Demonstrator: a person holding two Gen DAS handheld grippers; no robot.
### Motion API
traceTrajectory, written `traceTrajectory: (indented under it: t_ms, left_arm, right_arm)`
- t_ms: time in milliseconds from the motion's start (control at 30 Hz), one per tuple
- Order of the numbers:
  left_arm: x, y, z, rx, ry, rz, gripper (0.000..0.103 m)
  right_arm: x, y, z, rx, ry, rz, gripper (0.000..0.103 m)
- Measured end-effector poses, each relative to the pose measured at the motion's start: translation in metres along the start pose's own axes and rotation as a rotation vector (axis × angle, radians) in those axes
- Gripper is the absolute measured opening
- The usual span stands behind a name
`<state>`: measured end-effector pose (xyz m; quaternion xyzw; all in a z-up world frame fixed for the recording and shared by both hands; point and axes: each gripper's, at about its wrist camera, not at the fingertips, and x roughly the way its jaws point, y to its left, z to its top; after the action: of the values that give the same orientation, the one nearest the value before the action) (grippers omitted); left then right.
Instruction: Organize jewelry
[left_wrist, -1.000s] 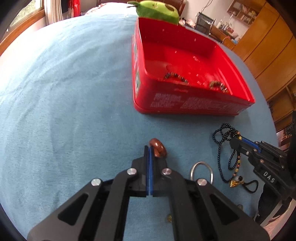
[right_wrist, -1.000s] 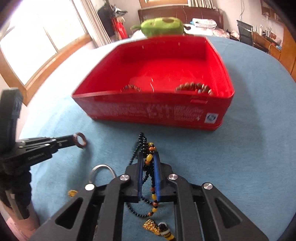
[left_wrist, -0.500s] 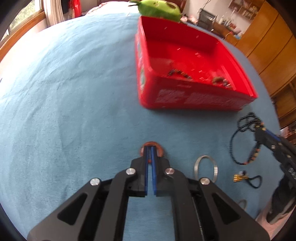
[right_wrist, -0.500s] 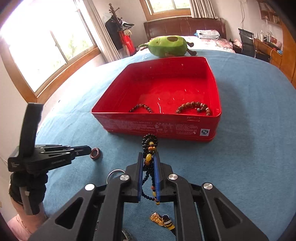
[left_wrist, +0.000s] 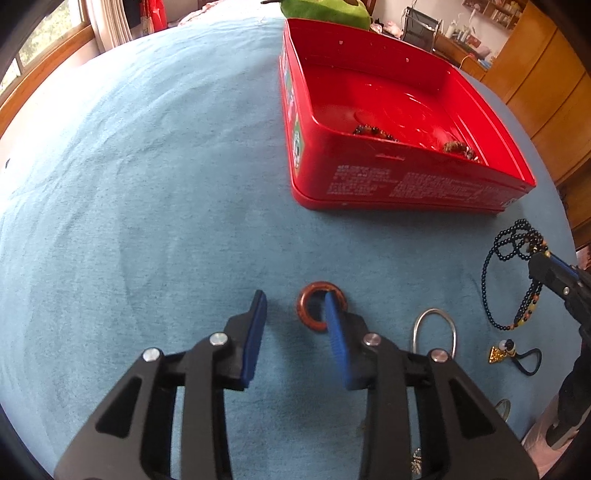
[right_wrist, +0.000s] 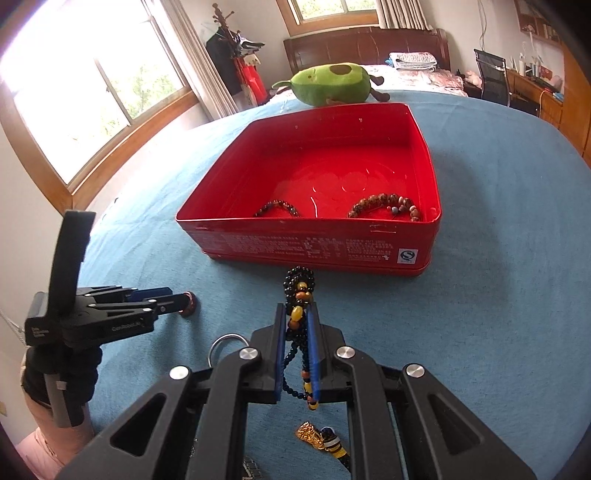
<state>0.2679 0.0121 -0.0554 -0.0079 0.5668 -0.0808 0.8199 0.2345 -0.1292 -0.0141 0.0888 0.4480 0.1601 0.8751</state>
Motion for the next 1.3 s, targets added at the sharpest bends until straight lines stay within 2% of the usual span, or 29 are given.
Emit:
traceTrajectory:
  t_ms: [133,167,200,333,467,667,1000,1133,1300]
  left_arm:
    - [0.005,-0.008,0.003,0.024,-0.009,0.02,0.029]
    - [0.006,-0.009,0.003,0.026,-0.007,0.005,0.022]
    - [0.007,-0.009,0.003,0.026,-0.002,-0.005,0.01]
    - [0.008,-0.012,0.004,0.028,-0.013,-0.003,0.009]
    - [0.003,-0.007,0.005,-0.004,-0.024,-0.041,0.006]
    - [-0.022,-0.002,0.001,-0.013,-0.094,-0.063,0.006]
    - [-0.042,0.005,-0.009,-0.014,-0.119,-0.084,0.006]
    - [-0.057,0.002,-0.009,0.0,-0.137,-0.102,0.006]
    - [-0.08,-0.003,-0.001,0.018,-0.174,-0.114,0.006]
  right_arm:
    - [0.0,-0.002,0.0,0.008,-0.001,0.003,0.011]
    - [0.0,-0.002,0.0,0.011,0.0,0.004,0.011]
    - [0.0,-0.003,0.0,0.014,0.0,0.005,0.011]
    - [0.0,-0.004,0.001,0.023,0.002,0.007,0.011]
    - [-0.002,-0.006,0.001,0.032,-0.002,0.013,0.011]
    - [-0.012,-0.006,0.002,0.028,-0.03,0.029,0.011]
    - [-0.008,-0.004,0.002,0.018,-0.01,0.004,0.011]
    - [-0.012,-0.003,0.005,0.024,-0.019,0.033,0.011]
    - [-0.037,0.002,0.021,0.008,-0.062,0.074,0.011]
